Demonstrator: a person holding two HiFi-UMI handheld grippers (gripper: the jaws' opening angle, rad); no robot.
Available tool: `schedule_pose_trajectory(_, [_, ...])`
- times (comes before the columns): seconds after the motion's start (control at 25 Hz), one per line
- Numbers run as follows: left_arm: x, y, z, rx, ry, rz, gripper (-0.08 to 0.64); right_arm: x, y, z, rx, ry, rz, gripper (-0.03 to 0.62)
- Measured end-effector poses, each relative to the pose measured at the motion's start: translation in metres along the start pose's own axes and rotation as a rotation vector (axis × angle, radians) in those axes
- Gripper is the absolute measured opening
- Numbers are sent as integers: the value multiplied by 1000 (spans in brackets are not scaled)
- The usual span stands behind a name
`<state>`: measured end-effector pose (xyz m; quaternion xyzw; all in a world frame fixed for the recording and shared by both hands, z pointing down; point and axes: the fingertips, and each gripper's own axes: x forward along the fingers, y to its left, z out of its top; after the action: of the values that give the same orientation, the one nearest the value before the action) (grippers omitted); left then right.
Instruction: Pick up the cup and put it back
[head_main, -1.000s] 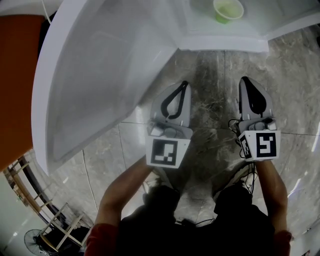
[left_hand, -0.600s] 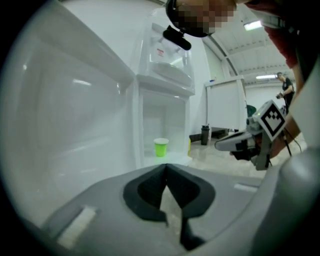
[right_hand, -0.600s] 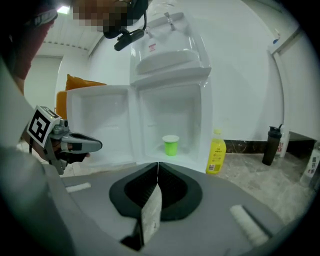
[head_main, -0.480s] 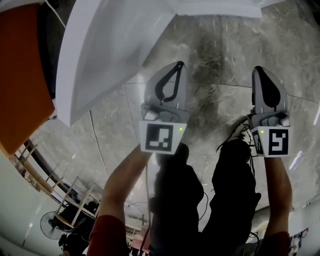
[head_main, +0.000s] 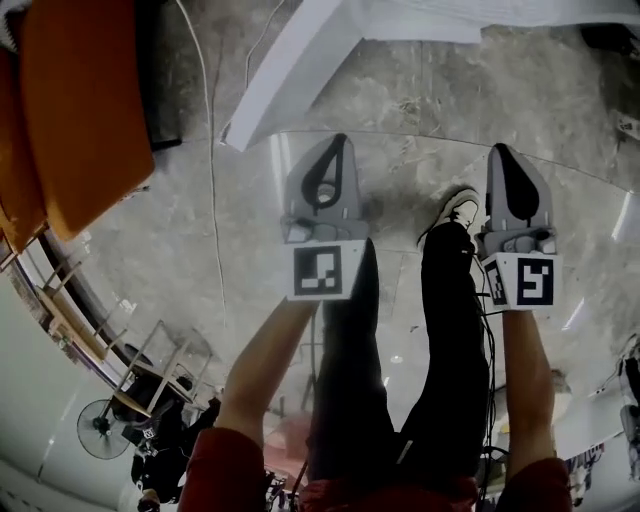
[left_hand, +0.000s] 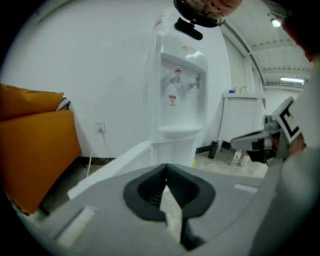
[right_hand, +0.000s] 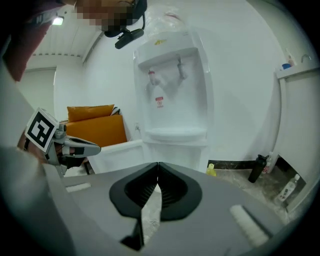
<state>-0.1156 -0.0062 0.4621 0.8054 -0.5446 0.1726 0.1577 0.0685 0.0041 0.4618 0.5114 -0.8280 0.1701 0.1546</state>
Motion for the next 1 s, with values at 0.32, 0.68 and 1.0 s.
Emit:
schedule_pose_trajectory(0.32, [-92,-7,140,-72,54,108,0,-83,29,128,98,129,-45,2])
schedule_pose_trajectory(0.68, [-181,-51,288,-3,74,40,0,-170,38,276,74,139,-118,3])
schedule_pose_trajectory(1.0, [-236,-69,411,92,-46,19,0,-239,50,388,92,60,-149,3])
